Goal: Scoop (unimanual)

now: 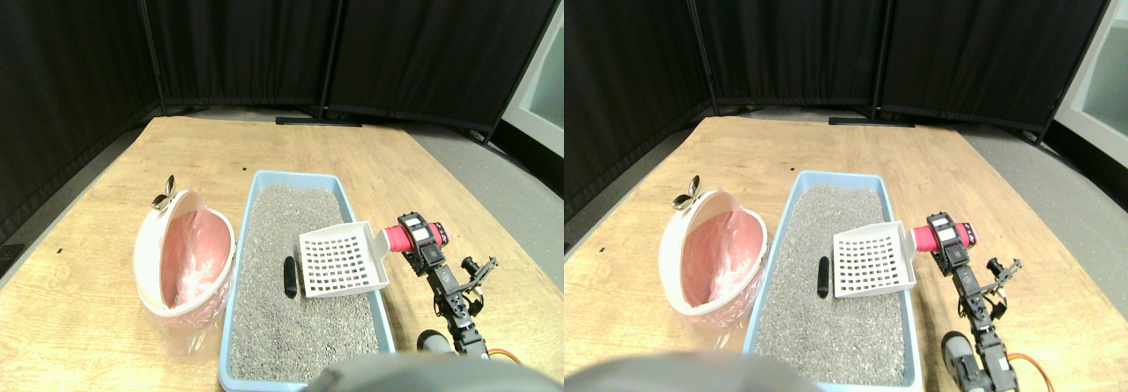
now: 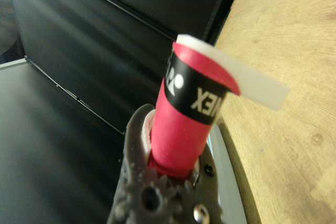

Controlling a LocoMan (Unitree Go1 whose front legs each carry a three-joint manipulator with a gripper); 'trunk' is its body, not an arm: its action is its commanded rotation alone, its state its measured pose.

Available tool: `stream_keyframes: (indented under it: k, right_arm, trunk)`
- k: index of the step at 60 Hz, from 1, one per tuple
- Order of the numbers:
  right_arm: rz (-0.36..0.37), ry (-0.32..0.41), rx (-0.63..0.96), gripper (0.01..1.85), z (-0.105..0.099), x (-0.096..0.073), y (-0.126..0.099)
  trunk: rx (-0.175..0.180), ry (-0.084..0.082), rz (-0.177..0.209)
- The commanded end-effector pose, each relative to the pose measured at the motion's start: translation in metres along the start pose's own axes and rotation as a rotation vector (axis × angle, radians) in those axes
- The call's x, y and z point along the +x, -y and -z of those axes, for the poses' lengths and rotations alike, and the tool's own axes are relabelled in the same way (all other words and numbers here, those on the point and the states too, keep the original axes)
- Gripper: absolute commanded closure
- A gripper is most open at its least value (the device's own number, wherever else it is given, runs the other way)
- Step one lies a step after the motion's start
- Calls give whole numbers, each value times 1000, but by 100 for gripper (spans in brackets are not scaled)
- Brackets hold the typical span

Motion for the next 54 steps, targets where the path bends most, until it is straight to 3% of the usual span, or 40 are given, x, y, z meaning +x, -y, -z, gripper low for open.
stream_keyframes:
  k: [1, 26, 28, 32, 37, 40, 44, 46, 48, 51, 54]
  right_arm:
    - [-16, 70, -11, 180, -13, 6, 2]
    - [-165, 22, -133, 179, -26, 30, 3]
    - [-146, 17, -133, 163, -27, 31, 1]
    - [-162, 4, -146, 172, -28, 34, 0]
    - [-177, 2, -153, 162, -28, 36, -1]
    - [-189, 0, -160, 180, -29, 38, -2]
    - [-191, -1, -160, 180, -28, 40, -3]
    - [-195, -1, -169, 171, -28, 41, -3]
    - [-212, 22, -164, 180, -28, 41, -4]
    - [-212, 18, -169, 179, -27, 42, -4]
    - [-209, 14, -172, 168, -27, 44, -4]
  trunk:
    - [-28, -8, -25]
    - [-108, -10, -115]
    - [-114, -12, -122]
    - [-124, -13, -135]
    - [-135, -13, -145]
    - [-142, -12, -154]
    - [-148, -12, -163]
    - [-150, -12, -166]
    - [-153, -12, -170]
    - [-155, -11, -173]
    - [-157, -11, -176]
